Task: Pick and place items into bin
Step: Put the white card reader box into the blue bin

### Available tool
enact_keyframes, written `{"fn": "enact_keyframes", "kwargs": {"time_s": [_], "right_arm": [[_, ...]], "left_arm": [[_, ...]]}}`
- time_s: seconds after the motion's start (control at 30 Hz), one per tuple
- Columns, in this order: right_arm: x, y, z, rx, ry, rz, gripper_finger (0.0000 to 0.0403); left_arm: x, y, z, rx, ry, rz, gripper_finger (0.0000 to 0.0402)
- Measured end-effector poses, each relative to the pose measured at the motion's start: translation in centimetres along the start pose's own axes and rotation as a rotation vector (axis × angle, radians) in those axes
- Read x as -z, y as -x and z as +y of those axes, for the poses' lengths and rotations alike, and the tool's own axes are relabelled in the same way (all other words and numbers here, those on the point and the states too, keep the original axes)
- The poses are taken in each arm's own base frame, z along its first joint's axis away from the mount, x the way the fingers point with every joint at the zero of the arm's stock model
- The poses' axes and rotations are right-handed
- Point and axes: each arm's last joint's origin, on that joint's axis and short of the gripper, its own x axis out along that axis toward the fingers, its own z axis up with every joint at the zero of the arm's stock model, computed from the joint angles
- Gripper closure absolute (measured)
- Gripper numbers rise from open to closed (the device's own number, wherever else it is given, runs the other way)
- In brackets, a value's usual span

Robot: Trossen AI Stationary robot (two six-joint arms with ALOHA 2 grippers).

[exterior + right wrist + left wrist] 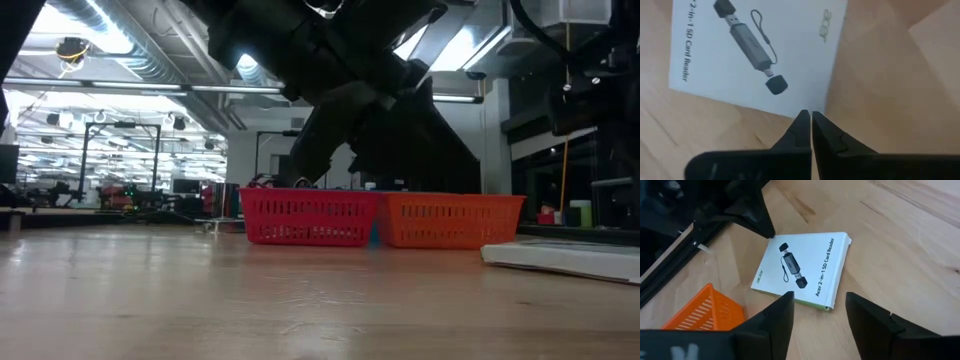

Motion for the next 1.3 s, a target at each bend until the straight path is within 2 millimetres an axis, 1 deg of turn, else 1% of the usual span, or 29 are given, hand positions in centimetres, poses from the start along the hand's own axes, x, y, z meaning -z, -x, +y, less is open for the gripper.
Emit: {"fn": "enact_keyframes", "kwargs": {"time_s": [0.1,0.23,0.43,0.6,0.77,0.93,1.03,1.2,1.3], "right_arm": [[0.0,-0.3,0.1,-0.030,-0.005,-0.011,0.0403],[0.1,-0.5,-0.1,-0.026,-0.004,-0.010,0.0403],[0.5,-1.3,-0.9,-0.029,-0.026,-0.015,0.0403],[0.7,-2.0,-1.0,-0.082,-0.036,-0.039,0.0403],[0.7,-2.2,-1.1,-0.087,-0.037,-0.041,0.0403],[0.7,-2.2,-1.1,-0.087,-0.040,-0.039,0.0403],[0.7,-2.2,-1.1,-0.090,-0.041,-0.040,0.0403],[0.7,-2.3,-1.0,-0.099,-0.047,-0.040,0.0403],[0.7,-2.3,-1.0,-0.100,-0.069,-0.038,0.0403]], "left_arm": [[0.0,0.0,0.0,0.000,0.000,0.000,0.0222],[0.0,0.0,0.0,0.000,0.000,0.000,0.0222],[0.0,0.0,0.0,0.000,0.000,0.000,0.0226],[0.0,0.0,0.0,0.000,-0.006,0.000,0.0222],[0.2,0.0,0.0,0.008,-0.084,0.022,0.0222],[0.9,0.1,-0.5,0.031,-0.206,0.115,0.0221],[1.0,0.2,-0.8,0.021,-0.266,0.147,0.0221],[0.7,0.2,-0.9,0.009,-0.270,0.125,0.0221],[0.9,0.0,-1.1,0.021,-0.270,0.123,0.0221]]}}
